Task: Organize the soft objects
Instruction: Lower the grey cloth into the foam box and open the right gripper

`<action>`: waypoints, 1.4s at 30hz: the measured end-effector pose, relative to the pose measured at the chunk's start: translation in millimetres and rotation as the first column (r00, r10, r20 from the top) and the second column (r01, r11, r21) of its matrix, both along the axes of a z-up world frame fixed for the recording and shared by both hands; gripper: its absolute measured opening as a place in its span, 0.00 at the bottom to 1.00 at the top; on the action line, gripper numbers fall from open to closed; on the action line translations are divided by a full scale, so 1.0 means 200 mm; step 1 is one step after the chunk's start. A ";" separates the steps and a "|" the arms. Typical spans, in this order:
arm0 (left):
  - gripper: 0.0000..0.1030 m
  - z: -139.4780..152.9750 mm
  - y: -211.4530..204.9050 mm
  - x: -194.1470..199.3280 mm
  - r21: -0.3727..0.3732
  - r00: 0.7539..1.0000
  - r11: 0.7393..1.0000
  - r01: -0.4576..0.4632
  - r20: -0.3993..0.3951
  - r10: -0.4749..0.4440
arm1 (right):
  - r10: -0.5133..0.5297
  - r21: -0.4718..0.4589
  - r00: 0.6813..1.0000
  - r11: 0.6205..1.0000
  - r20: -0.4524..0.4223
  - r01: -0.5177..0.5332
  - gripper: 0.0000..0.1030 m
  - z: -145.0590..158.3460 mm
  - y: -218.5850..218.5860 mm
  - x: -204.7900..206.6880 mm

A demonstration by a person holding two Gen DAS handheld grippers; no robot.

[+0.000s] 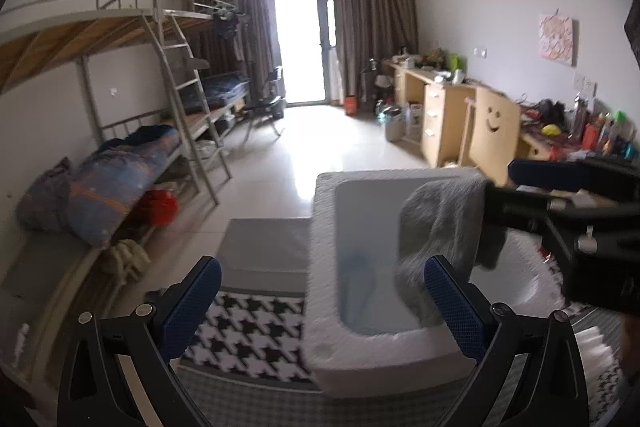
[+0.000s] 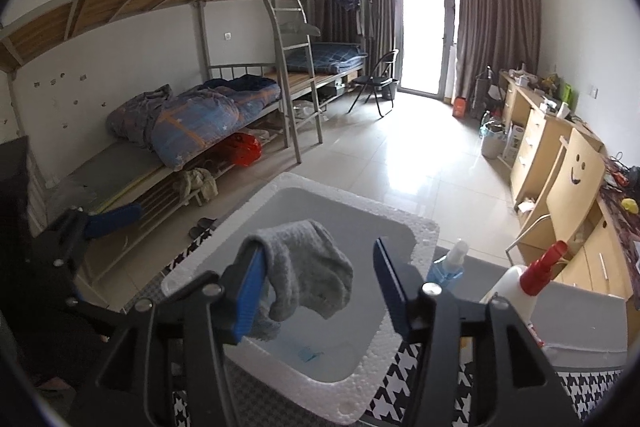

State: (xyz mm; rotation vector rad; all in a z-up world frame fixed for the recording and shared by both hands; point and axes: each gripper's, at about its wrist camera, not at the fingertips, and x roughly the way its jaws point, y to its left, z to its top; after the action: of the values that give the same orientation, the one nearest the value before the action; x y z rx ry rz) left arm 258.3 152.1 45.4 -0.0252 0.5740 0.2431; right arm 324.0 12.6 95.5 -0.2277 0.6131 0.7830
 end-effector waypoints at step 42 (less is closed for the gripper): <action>0.99 0.02 -0.06 0.06 -0.077 0.983 0.981 0.180 0.030 -0.179 | 0.033 0.014 0.999 0.999 -0.030 -0.033 0.57 -0.01 -0.01 0.04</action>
State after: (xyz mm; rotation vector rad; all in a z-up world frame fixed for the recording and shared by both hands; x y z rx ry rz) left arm 270.0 140.6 49.3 -0.0523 0.5595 0.0442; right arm 331.4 9.8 93.1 -0.2145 0.6340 0.8232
